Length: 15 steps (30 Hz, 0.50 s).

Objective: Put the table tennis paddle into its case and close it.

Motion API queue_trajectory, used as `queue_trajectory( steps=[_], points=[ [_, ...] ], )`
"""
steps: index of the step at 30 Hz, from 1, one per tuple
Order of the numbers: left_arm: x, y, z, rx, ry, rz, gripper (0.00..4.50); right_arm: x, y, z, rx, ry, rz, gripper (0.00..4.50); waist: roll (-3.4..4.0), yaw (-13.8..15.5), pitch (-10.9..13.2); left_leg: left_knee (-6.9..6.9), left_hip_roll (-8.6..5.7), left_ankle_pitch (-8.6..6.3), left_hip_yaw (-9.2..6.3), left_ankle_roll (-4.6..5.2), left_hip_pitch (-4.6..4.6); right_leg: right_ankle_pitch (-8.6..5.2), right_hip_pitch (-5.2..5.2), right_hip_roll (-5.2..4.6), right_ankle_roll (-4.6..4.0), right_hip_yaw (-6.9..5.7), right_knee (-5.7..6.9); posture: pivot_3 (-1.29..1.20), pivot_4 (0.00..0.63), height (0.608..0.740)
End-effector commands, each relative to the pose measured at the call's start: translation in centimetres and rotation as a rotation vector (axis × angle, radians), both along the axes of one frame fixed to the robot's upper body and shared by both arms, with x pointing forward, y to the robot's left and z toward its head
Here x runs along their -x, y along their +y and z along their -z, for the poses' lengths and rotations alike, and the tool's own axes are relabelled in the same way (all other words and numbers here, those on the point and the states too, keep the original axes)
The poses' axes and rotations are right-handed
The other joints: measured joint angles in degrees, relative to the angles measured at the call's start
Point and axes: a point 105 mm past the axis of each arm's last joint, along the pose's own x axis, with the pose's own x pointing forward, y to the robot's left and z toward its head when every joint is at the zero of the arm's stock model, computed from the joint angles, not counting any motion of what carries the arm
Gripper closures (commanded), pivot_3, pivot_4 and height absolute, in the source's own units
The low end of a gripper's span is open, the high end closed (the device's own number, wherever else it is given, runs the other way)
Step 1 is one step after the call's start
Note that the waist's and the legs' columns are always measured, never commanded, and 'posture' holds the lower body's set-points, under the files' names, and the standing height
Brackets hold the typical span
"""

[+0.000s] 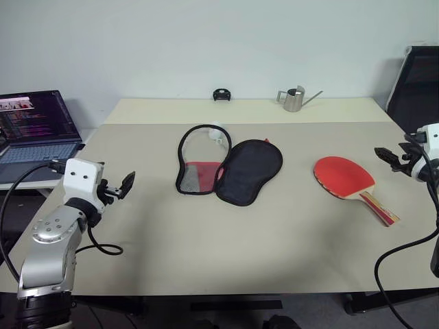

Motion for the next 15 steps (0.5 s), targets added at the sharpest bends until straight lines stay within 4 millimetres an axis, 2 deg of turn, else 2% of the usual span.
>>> queue_trajectory(
  steps=[1, 3, 8, 12, 15],
  points=[
    [0.9, 0.4, -1.9, -0.011, -0.062, 0.008, 0.42, -0.7, 1.6, -1.9, 0.03, -0.087, -0.061, 0.58, 0.0, -0.1, 0.0, 0.0, 0.0, 0.0, 0.0, 0.0, 0.0, 0.0, 0.0, 0.0, 0.0, 0.0, 0.0, 0.0, 0.15, 0.74],
    [1.1, 1.1, -1.9, 0.013, -0.061, 0.004, 0.42, -1.1, 2.6, -1.8, 0.021, -0.098, -0.09, 0.58, 0.0, -0.1, 0.0, 0.0, 0.01, 0.0, 0.0, 0.0, 0.02, 0.0, -0.01, 0.0, 0.0, 0.0, 0.03, 0.0, 0.15, 0.74],
    [0.9, -0.3, -2.8, 0.089, -0.077, 0.111, 0.42, -1.2, 5.6, -1.1, 0.01, -0.088, -0.241, 0.58, 0.0, 0.0, 0.0, 0.01, 0.01, 0.01, -0.01, -0.02, 0.0, 0.0, -0.01, 0.0, 0.0, -0.01, 0.03, 0.0, 0.15, 0.74],
    [0.3, -2.4, -4.7, 0.149, -0.097, 0.266, 0.42, -0.3, 10.8, 0.0, 0.037, -0.036, -0.473, 0.58, -0.03, 0.2, 0.0, 0.04, 0.02, 0.05, -0.11, -0.08, -0.06, 0.0, -0.01, 0.0, 0.0, -0.1, 0.03, 0.0, 0.15, 0.74],
    [-0.4, -4.0, -5.9, 0.166, -0.091, 0.375, 0.42, 0.5, 14.3, 0.4, 0.011, -0.036, -0.568, 0.58, -0.04, 0.1, 0.0, 0.06, 0.02, 0.05, -0.16, -0.09, -0.05, 0.0, -0.01, 0.01, 0.01, -0.15, 0.07, 0.0, 0.15, 0.74]
  ],
)
